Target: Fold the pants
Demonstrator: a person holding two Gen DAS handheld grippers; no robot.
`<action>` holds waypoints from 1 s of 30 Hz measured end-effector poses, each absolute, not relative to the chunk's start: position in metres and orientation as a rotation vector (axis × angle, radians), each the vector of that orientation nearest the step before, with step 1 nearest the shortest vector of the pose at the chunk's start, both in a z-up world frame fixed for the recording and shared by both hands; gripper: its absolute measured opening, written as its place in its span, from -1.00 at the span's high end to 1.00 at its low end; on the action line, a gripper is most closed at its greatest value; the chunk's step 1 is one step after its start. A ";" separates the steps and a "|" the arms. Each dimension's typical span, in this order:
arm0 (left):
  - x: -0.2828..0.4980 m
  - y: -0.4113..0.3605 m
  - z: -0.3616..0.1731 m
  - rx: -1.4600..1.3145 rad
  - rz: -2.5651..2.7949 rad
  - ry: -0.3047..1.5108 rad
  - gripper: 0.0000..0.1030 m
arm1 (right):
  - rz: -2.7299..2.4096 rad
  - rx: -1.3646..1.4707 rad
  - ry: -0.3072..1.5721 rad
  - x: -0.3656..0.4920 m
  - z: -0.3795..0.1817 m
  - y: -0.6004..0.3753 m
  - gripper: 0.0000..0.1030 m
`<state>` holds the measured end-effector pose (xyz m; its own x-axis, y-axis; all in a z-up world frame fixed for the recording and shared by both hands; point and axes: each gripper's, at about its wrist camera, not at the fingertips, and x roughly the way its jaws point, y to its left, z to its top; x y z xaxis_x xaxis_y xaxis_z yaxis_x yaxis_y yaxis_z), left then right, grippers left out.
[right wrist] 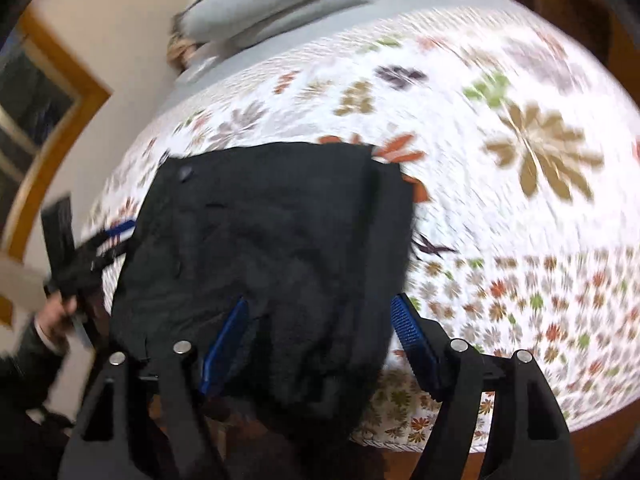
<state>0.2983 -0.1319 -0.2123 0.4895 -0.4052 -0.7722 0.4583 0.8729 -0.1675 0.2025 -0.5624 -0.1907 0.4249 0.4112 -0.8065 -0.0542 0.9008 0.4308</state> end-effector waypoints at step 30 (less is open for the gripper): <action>0.321 -0.152 -0.245 -0.241 -0.765 1.166 -0.94 | 0.426 0.541 1.142 0.246 -0.242 -0.551 -0.38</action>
<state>0.3213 -0.1520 -0.2455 0.1791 -0.6526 -0.7363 0.4151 0.7286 -0.5448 0.2455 -0.5510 -0.2421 0.3608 0.5765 -0.7331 -0.0451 0.7959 0.6037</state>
